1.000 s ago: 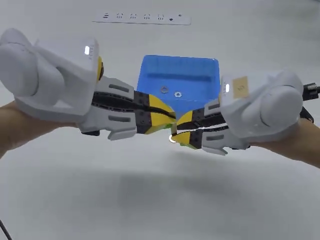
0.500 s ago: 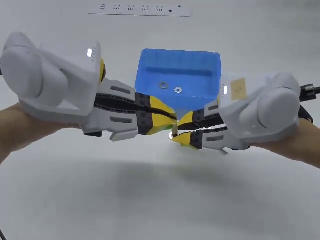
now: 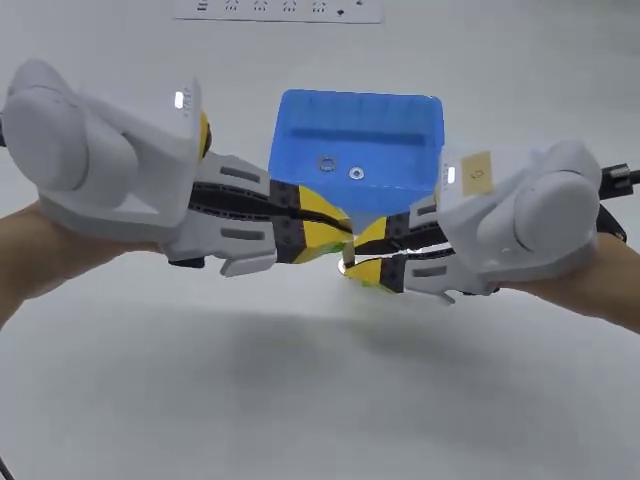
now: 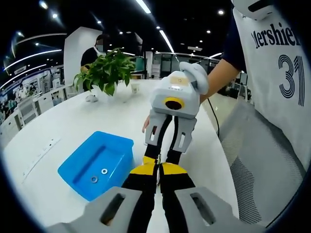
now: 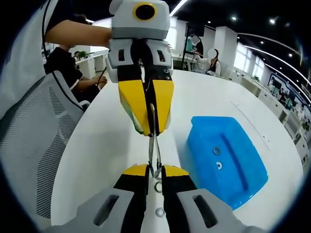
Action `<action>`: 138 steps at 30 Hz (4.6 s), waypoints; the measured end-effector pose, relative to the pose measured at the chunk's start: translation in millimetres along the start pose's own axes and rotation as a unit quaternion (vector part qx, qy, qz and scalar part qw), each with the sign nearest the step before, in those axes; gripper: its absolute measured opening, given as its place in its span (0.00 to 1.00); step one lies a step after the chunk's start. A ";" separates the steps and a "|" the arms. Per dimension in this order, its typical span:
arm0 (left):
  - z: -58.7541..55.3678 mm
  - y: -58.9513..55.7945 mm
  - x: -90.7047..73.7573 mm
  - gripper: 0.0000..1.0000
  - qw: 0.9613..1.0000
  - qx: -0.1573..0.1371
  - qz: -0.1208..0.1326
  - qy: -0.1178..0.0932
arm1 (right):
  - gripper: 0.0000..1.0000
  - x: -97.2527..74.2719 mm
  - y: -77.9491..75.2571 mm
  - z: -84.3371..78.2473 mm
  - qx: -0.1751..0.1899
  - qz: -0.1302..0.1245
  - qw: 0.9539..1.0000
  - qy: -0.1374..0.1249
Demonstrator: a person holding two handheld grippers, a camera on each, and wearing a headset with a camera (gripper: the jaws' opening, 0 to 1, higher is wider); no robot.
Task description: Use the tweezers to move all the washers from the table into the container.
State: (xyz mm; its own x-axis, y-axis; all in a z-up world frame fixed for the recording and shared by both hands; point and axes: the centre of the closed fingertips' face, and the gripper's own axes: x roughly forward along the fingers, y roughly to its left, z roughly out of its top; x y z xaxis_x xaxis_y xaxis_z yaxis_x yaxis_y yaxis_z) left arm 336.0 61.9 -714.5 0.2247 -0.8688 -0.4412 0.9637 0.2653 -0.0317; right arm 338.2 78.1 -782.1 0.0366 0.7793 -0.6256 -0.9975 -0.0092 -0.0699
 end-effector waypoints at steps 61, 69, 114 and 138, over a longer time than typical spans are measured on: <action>74.8 4.6 -28.3 0.05 0.997 0.067 0.023 -0.010 | 0.10 -50.9 -21.0 67.9 -0.075 -0.028 0.996 -0.040; 88.7 26.4 -22.4 0.05 0.996 0.090 0.028 -0.009 | 0.10 -57.6 -49.5 71.3 -0.086 -0.046 0.994 -0.039; 24.1 110.1 38.2 0.05 0.999 0.041 0.005 0.016 | 0.11 -8.0 -114.2 -6.6 -0.013 -0.043 0.999 0.011; 65.2 69.8 6.9 0.05 0.995 0.097 -0.003 0.008 | 0.11 -44.7 -86.9 34.9 -0.044 -0.043 0.998 -0.032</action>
State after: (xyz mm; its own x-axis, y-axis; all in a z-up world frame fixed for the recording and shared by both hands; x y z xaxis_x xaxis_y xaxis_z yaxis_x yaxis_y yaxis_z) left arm 414.3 47.1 -661.3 0.2188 -0.8626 -0.4561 0.9749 0.1740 0.1386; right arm 421.1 65.9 -721.0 0.1145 0.8178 -0.5640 -0.9816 0.0059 -0.1907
